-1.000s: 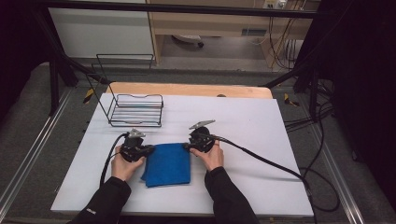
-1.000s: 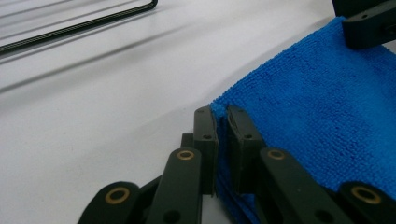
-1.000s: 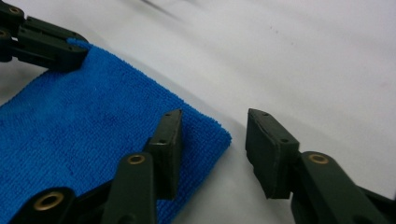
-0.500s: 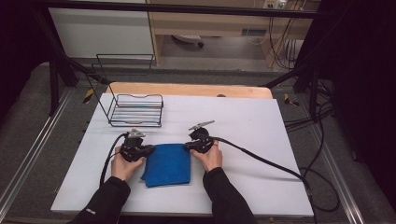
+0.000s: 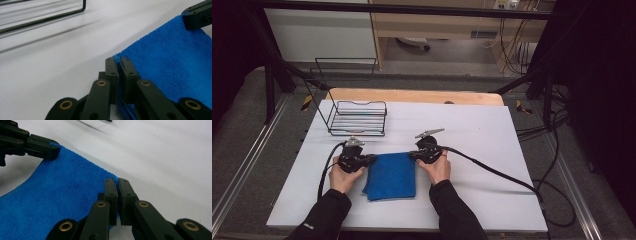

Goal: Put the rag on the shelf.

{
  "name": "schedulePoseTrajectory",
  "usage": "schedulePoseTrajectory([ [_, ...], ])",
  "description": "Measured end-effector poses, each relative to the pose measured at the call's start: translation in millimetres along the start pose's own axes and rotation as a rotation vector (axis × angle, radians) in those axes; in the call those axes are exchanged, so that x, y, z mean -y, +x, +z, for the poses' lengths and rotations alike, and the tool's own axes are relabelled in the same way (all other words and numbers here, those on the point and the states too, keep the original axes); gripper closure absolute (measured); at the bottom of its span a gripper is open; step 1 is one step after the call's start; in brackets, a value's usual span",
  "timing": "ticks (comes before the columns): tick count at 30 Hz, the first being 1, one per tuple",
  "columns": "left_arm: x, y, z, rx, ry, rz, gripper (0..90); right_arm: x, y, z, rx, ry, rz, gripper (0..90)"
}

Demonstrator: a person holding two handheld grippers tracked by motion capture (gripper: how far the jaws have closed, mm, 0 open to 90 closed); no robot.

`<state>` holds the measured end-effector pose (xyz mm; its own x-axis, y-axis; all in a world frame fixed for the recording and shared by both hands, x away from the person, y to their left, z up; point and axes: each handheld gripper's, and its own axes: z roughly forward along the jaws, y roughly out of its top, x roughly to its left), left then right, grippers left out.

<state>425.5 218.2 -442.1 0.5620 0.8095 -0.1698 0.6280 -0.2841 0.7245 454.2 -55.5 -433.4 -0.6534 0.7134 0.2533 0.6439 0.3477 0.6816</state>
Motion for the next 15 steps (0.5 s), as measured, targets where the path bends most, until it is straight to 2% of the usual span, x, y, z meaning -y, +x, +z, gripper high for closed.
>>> schedulePoseTrajectory([
  [6,-0.6,0.8,-15.8,0.026,-0.06,-0.002,85.3,-1.8,6.6,-12.3,-0.014,-0.055,-0.015,87.0],
  [9,-0.5,0.3,-24.6,0.033,-0.082,0.01,85.2,-1.6,11.2,-18.6,-0.021,-0.088,-0.028,87.0],
  [15,-0.7,-5.9,-36.1,0.042,-0.128,0.021,85.2,-0.3,18.3,-29.9,-0.016,-0.129,-0.055,87.0],
])
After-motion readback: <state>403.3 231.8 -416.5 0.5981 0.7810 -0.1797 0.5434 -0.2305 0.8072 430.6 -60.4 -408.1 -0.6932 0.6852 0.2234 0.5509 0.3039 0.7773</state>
